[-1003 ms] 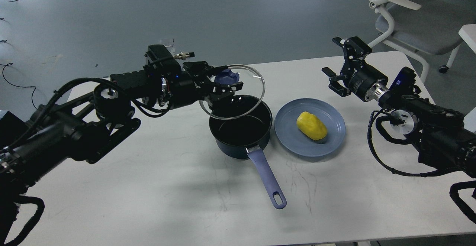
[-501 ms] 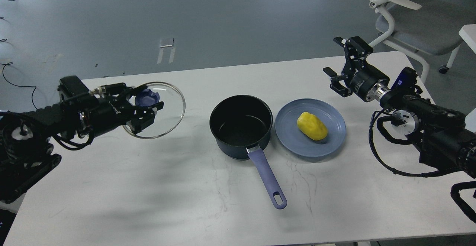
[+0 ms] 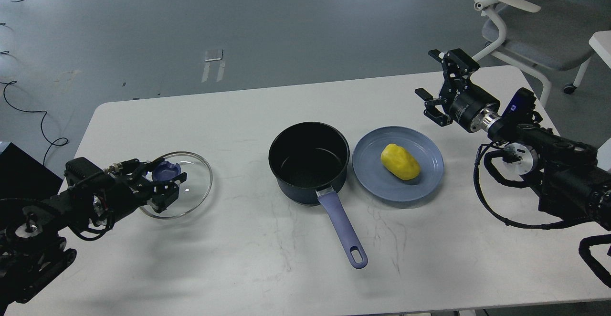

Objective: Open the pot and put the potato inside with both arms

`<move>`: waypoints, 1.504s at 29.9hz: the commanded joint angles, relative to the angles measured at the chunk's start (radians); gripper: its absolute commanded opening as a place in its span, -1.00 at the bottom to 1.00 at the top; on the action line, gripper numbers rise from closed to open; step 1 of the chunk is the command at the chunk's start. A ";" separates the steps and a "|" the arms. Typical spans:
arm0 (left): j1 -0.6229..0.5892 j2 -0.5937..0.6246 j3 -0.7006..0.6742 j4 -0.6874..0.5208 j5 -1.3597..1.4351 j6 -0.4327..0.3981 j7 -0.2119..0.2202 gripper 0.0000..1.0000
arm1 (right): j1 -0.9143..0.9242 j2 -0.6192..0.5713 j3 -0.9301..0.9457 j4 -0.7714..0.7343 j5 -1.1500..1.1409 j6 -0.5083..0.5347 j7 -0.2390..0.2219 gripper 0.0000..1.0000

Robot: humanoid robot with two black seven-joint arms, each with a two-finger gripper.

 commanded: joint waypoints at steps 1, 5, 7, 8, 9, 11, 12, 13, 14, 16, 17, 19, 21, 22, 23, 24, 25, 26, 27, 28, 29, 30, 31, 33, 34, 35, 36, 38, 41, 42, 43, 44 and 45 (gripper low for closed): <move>0.021 -0.018 0.001 0.015 -0.013 0.007 0.000 -0.64 | -0.009 0.000 0.000 0.000 0.000 0.000 0.000 1.00; 0.021 -0.041 0.003 0.047 -0.015 0.007 0.000 -0.61 | -0.010 -0.001 0.000 0.000 0.000 0.000 0.000 1.00; 0.021 -0.056 0.003 0.059 -0.016 0.007 0.000 -0.52 | -0.012 -0.001 0.000 0.002 0.000 0.000 0.000 1.00; 0.021 -0.062 0.003 0.061 -0.016 0.007 0.000 -0.41 | -0.012 -0.003 0.000 0.002 0.000 0.000 0.000 1.00; 0.021 -0.065 0.003 0.062 -0.016 0.007 0.000 -0.36 | -0.012 -0.003 0.000 0.002 0.000 0.000 0.000 1.00; 0.021 -0.074 0.003 0.064 -0.016 0.007 0.000 -0.16 | -0.010 -0.003 0.000 0.002 0.000 0.000 0.000 1.00; 0.021 -0.076 0.003 0.064 -0.016 0.007 0.000 -0.08 | -0.010 -0.003 0.000 0.002 0.000 0.000 0.000 1.00; 0.021 -0.079 0.003 0.064 -0.018 0.007 0.000 0.13 | -0.010 -0.003 0.000 0.002 0.000 0.000 0.000 1.00; 0.021 -0.082 0.003 0.064 -0.018 0.007 0.000 0.33 | -0.010 -0.003 0.000 0.002 0.000 0.000 0.000 1.00; 0.020 -0.082 0.001 0.064 -0.019 0.007 0.000 0.67 | -0.010 -0.004 0.001 0.002 0.002 0.000 0.000 1.00; 0.020 -0.082 0.001 0.064 -0.019 0.007 0.000 0.67 | -0.010 -0.004 0.001 0.002 0.002 0.000 0.000 1.00; 0.014 -0.081 0.003 0.064 -0.048 0.007 0.000 0.92 | -0.010 -0.004 0.000 0.002 0.002 0.000 0.000 1.00; 0.005 -0.079 0.001 0.055 -0.085 0.006 0.000 0.94 | -0.010 -0.004 0.001 0.002 0.000 0.000 0.000 1.00; -0.003 -0.073 0.000 0.047 -0.114 0.003 0.000 0.94 | -0.010 -0.004 0.001 0.002 0.002 0.000 0.000 1.00; -0.009 -0.071 0.000 0.044 -0.131 0.003 0.000 0.94 | -0.010 -0.004 0.000 0.002 0.002 0.000 0.000 1.00; -0.018 -0.068 0.000 0.038 -0.149 0.000 0.000 0.95 | -0.010 -0.004 0.000 0.002 0.000 0.000 0.000 1.00; -0.046 -0.062 0.000 0.018 -0.189 -0.005 0.000 0.95 | -0.010 -0.006 0.000 0.002 0.002 0.000 0.000 1.00; -0.060 -0.058 0.000 0.005 -0.208 -0.006 0.000 0.95 | -0.010 -0.006 0.000 0.003 0.002 0.000 0.000 1.00; -0.086 -0.036 0.000 -0.024 -0.244 -0.014 0.000 0.95 | -0.010 -0.006 0.000 0.003 0.002 0.000 0.000 1.00; -0.109 -0.007 0.000 -0.062 -0.283 -0.035 0.000 0.95 | -0.009 -0.006 0.000 0.003 0.002 0.000 0.000 1.00; -0.121 0.008 0.000 -0.083 -0.304 -0.054 0.000 0.95 | -0.009 -0.006 0.000 0.003 0.000 0.000 0.000 1.00; -0.136 0.022 0.000 -0.106 -0.335 -0.074 0.000 0.95 | -0.009 -0.007 0.000 0.005 0.002 0.000 0.000 1.00; -0.155 0.033 -0.002 -0.131 -0.366 -0.098 0.000 0.95 | -0.007 -0.007 0.000 0.005 0.000 0.000 0.000 1.00; -0.247 0.060 -0.012 -0.191 -0.553 -0.231 0.000 0.95 | 0.000 -0.016 -0.003 0.011 -0.008 0.000 0.000 1.00; -0.267 0.062 -0.016 -0.197 -0.615 -0.267 0.000 0.95 | 0.004 -0.024 -0.012 0.014 -0.011 0.000 0.000 1.00; -0.302 0.061 -0.017 -0.199 -0.745 -0.325 0.000 0.95 | 0.014 -0.035 -0.052 0.018 -0.015 0.000 0.000 1.00; -0.321 0.059 -0.017 -0.199 -0.816 -0.350 0.000 0.95 | 0.026 -0.037 -0.083 0.018 -0.017 0.000 0.000 1.00; -0.374 0.053 -0.017 -0.194 -1.007 -0.394 0.000 0.95 | 0.081 -0.043 -0.190 0.020 -0.017 0.000 0.000 1.00; -0.417 0.031 -0.017 -0.189 -1.229 -0.399 0.000 0.95 | 0.175 -0.088 -0.357 0.044 -0.017 0.000 0.000 1.00; -0.431 0.024 -0.017 -0.189 -1.281 -0.399 0.000 0.95 | 0.221 -0.110 -0.403 0.070 -0.018 0.000 0.000 1.00; -0.436 0.021 -0.019 -0.189 -1.301 -0.399 0.000 0.95 | 0.244 -0.121 -0.426 0.084 -0.020 0.000 0.000 1.00; -0.439 0.016 -0.020 -0.189 -1.321 -0.399 0.000 0.95 | 0.270 -0.132 -0.449 0.101 -0.021 0.000 0.000 1.00; -0.440 0.010 -0.025 -0.189 -1.341 -0.398 0.000 0.95 | 0.298 -0.144 -0.474 0.116 -0.028 0.000 0.000 1.00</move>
